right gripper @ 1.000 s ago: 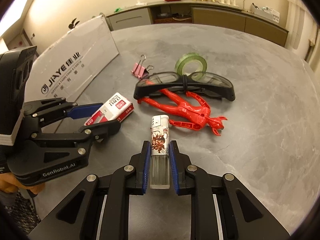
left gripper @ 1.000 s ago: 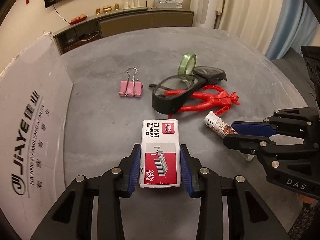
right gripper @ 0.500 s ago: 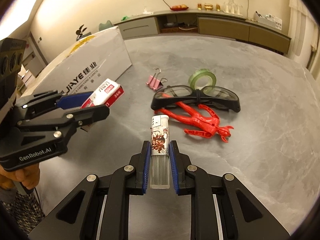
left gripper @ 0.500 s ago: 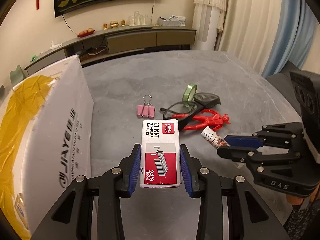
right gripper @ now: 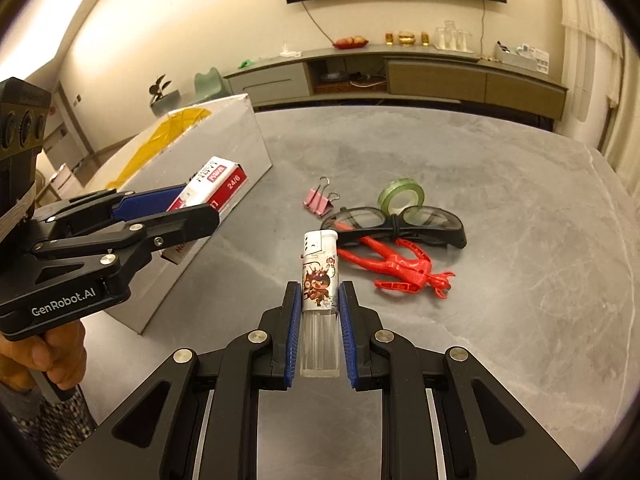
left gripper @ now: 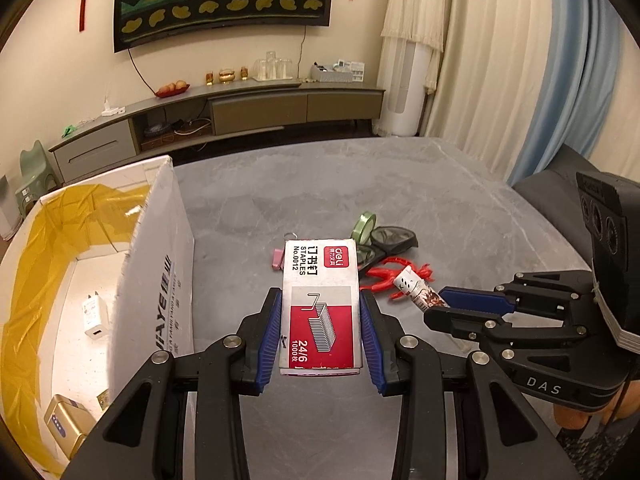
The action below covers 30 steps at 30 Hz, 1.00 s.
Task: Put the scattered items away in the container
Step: 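Carry the staple box and white lighter over the cardboard box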
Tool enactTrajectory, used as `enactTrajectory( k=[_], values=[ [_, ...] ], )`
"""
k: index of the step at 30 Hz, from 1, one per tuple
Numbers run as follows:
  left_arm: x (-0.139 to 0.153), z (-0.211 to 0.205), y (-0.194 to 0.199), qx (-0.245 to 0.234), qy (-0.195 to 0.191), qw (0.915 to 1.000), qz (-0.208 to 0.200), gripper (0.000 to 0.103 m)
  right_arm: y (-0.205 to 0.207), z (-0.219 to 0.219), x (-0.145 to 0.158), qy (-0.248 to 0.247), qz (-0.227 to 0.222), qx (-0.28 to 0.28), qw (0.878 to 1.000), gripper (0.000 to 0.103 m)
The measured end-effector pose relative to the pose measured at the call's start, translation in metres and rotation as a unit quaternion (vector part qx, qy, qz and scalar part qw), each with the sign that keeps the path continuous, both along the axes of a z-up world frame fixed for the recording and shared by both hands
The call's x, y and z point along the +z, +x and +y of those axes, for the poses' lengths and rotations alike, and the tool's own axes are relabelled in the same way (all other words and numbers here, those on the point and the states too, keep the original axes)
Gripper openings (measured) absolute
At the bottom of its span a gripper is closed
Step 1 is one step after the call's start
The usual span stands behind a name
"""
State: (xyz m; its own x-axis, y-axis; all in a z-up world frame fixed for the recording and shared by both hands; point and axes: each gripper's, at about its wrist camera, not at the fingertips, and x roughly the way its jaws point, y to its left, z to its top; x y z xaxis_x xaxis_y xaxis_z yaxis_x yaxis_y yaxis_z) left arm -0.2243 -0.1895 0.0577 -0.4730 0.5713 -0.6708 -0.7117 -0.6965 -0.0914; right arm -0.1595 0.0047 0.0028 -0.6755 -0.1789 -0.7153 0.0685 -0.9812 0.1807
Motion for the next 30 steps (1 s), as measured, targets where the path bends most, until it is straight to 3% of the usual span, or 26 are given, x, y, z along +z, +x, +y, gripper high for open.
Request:
enactTrajectory(
  k=[12, 30],
  values=[
    [0.03, -0.024, 0.003, 0.008, 0.042, 0.999, 0.014, 0.039, 0.007, -0.02, 0.034, -0.003, 0.026, -0.006, 1.0, 0.02],
    [0.066, -0.065, 0.0, 0.029, 0.1, 0.9942, 0.027, 0.039, 0.004, -0.072, 0.087, 0.022, 0.062, 0.03, 0.997, 0.02]
  ],
)
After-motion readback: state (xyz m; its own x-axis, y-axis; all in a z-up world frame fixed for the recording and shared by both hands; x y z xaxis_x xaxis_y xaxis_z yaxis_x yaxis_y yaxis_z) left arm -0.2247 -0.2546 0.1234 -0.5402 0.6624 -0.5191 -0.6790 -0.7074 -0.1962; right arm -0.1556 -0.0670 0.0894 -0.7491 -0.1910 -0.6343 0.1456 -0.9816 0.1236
